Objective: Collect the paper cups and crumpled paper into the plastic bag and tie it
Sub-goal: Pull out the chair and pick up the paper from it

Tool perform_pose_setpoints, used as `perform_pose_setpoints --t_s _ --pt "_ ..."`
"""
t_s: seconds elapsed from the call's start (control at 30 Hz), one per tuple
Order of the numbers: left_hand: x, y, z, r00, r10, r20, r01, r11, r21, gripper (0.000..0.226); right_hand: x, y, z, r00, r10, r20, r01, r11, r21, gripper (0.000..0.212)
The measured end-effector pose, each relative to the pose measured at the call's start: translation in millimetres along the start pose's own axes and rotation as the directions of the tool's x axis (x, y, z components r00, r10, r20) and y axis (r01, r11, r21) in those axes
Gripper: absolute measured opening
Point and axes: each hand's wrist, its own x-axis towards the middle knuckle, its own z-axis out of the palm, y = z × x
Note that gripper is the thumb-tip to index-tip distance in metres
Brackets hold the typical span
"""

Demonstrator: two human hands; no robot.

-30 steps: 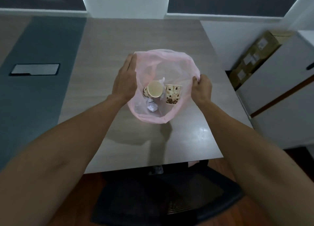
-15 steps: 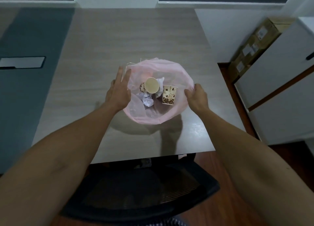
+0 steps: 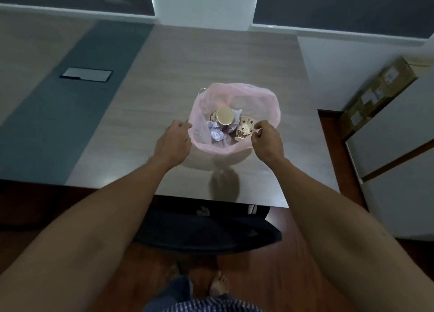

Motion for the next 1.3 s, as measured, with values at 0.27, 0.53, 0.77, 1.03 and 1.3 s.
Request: perform_pose_setpoints --t_s 0.27,0.53,0.77,1.03,1.3 --pt "-88.9 -3.9 -19.7 0.995 -0.081 0.062 0.078 0.996 0.049 0.042 -76.4 -12.4 0.1 0.978 -0.054 0.204 0.065 0.997 -0.044 0.016" --pt "-187.5 -13.6 -40.2 0.993 -0.073 0.088 0.067 0.996 0.064 0.044 -177.1 -17.3 -9.7 0.971 -0.061 0.230 0.085 0.992 -0.096 0.016" --pt "-261.9 -12.8 -35.6 0.996 0.002 0.084 -0.010 0.996 0.092 0.033 -258.6 -0.6 -19.3 0.955 -0.117 0.274 0.193 0.943 -0.270 0.031" --pt "-296.8 -1.1 -27.9 0.996 0.085 0.009 -0.085 0.979 0.187 0.056 -288.9 28.1 -37.9 0.907 -0.194 0.374 0.352 0.837 -0.420 0.048" --pt "-295.6 -11.7 -25.4 0.979 0.201 0.046 -0.204 0.910 0.361 0.028 -290.0 40.2 -26.3 0.903 -0.263 0.340 0.390 0.831 -0.395 0.032"
